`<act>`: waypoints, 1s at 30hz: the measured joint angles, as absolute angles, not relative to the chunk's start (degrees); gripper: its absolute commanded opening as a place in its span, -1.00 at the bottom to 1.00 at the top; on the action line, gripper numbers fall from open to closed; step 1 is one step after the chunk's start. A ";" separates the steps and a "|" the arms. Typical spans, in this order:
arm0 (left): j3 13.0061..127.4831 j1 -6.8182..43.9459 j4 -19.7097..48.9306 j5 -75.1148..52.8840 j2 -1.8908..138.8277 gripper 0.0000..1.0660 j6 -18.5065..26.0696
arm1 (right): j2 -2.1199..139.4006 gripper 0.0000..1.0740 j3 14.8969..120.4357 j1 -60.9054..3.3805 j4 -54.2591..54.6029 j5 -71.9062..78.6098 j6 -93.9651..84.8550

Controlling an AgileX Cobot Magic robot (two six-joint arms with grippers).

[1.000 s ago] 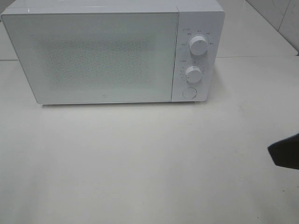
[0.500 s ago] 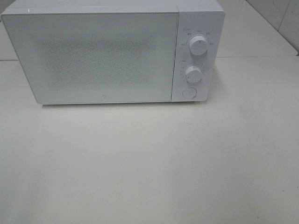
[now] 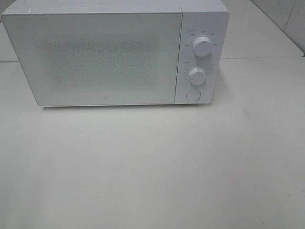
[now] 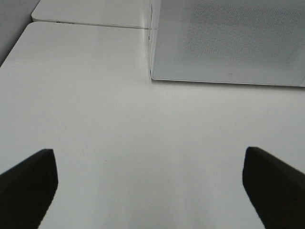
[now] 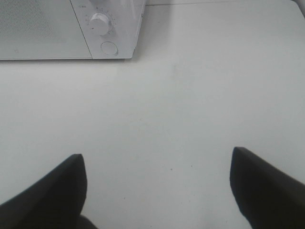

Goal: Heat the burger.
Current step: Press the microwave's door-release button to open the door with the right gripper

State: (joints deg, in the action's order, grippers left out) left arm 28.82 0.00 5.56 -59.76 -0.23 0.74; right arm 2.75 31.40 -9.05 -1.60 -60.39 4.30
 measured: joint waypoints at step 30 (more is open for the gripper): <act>28.82 0.00 5.56 -59.76 -0.23 0.84 0.74 | -0.23 0.42 29.45 -8.94 -1.49 -57.24 4.24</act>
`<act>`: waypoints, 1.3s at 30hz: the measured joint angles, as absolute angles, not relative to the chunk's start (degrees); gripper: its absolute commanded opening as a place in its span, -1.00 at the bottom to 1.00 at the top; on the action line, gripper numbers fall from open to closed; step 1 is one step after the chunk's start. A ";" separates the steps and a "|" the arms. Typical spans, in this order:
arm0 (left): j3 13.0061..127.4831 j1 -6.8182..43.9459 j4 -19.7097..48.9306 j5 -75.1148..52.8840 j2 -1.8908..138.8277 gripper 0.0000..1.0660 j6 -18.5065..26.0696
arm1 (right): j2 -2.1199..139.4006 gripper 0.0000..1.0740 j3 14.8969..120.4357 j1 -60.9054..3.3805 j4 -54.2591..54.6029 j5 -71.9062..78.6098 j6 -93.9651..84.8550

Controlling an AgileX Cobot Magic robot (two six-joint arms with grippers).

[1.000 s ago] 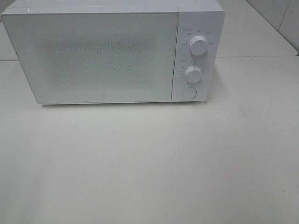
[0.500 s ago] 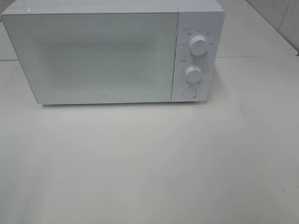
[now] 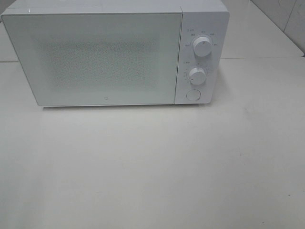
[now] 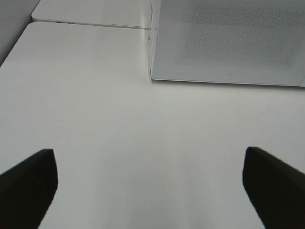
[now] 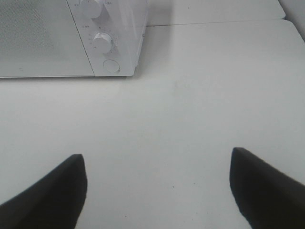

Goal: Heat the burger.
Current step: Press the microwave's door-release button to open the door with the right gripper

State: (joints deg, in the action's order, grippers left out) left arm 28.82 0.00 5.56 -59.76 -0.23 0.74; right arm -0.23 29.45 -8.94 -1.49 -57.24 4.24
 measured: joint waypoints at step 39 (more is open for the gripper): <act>28.82 0.00 5.56 -59.76 -0.23 0.84 0.74 | 33.86 0.42 31.28 -8.94 -1.20 -24.12 4.24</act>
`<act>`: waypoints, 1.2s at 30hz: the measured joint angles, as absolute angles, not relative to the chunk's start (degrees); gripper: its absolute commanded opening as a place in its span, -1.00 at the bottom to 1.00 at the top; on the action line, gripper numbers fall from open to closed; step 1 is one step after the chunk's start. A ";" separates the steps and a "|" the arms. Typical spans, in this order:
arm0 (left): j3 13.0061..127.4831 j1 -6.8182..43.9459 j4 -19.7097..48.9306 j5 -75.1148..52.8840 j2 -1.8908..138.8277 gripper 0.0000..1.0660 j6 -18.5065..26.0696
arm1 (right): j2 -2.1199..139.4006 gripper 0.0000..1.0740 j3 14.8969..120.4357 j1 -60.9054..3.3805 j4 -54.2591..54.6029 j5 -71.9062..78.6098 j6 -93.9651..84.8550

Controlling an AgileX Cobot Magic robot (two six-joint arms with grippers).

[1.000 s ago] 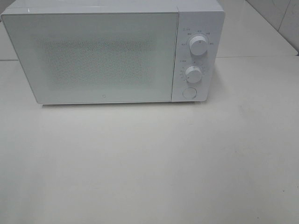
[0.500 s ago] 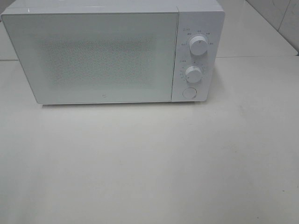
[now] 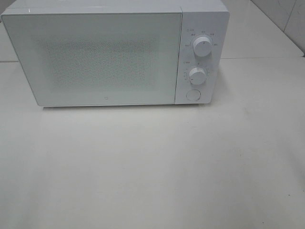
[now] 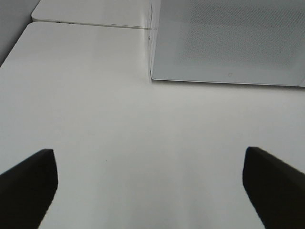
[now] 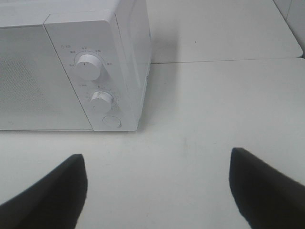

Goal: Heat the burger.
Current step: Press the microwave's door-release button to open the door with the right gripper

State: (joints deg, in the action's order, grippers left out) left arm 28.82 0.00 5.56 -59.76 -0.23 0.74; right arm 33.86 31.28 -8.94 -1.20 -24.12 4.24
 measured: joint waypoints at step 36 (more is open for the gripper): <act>28.82 0.00 5.56 -59.76 -0.23 0.83 0.74 | 67.95 0.42 24.58 -8.94 -1.32 30.88 0.40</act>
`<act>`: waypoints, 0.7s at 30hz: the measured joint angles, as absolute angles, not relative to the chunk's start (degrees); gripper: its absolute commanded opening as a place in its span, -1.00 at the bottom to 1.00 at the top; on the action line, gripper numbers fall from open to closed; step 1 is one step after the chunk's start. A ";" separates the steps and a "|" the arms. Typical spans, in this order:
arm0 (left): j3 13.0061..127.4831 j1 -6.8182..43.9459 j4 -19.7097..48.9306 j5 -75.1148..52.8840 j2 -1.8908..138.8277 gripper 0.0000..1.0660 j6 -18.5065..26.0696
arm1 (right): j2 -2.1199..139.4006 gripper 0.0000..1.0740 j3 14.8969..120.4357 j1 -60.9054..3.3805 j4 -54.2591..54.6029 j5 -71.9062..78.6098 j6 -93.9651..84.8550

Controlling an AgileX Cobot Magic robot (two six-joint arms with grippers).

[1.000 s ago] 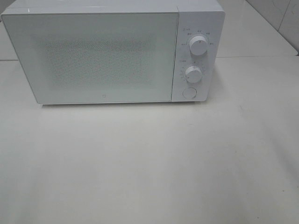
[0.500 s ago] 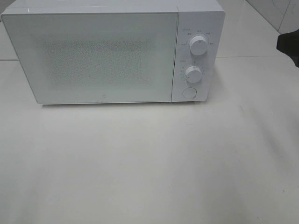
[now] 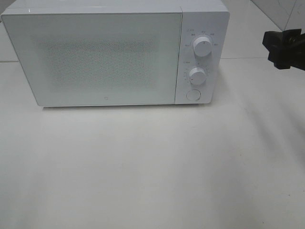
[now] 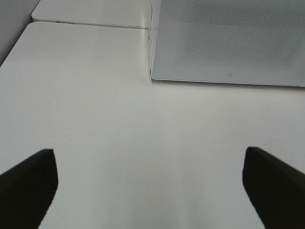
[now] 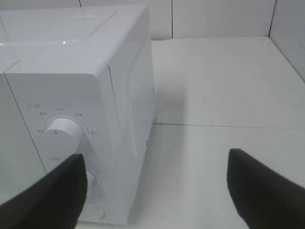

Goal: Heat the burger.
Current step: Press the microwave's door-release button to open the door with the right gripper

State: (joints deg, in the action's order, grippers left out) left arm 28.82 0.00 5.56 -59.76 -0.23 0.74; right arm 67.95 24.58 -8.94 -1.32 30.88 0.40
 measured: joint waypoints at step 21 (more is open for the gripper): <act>28.82 0.00 5.56 -59.76 -0.23 0.83 0.74 | 74.03 0.42 16.56 -19.48 26.81 53.29 -18.91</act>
